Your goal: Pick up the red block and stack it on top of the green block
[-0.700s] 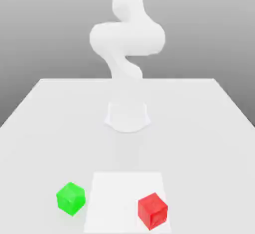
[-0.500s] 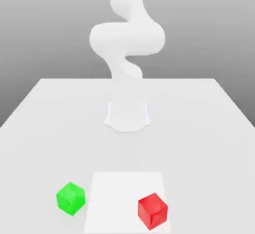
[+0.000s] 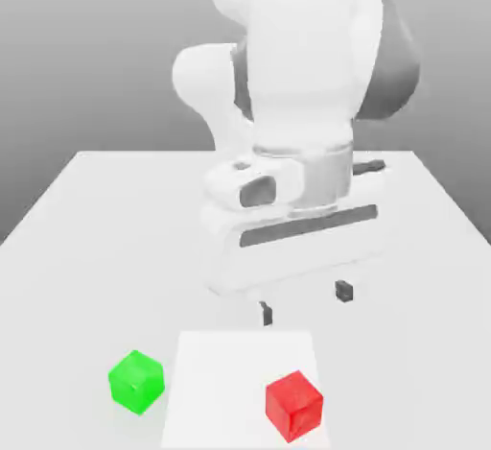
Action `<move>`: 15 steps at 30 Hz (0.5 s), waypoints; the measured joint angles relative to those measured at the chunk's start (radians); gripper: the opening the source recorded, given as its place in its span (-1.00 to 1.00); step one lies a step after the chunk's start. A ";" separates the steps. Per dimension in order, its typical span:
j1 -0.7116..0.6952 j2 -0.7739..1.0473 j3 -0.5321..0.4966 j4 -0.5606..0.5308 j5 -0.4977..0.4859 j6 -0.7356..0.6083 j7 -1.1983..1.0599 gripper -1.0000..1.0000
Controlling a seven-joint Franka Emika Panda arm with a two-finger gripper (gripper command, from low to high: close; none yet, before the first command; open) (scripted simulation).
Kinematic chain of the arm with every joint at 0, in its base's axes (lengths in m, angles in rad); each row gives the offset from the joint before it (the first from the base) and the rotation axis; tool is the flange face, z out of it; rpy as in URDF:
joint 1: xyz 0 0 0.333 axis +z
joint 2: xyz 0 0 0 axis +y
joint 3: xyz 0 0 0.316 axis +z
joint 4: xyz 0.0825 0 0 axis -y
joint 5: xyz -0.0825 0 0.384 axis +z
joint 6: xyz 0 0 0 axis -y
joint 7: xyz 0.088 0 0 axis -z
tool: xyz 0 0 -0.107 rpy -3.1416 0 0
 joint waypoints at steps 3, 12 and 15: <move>0.004 0.107 0.001 -0.021 -0.025 0.049 -0.026 0.00; -0.005 0.307 0.015 0.000 -0.016 0.207 -0.045 -1.00; -0.006 0.316 0.016 0.002 -0.016 0.214 -0.045 -1.00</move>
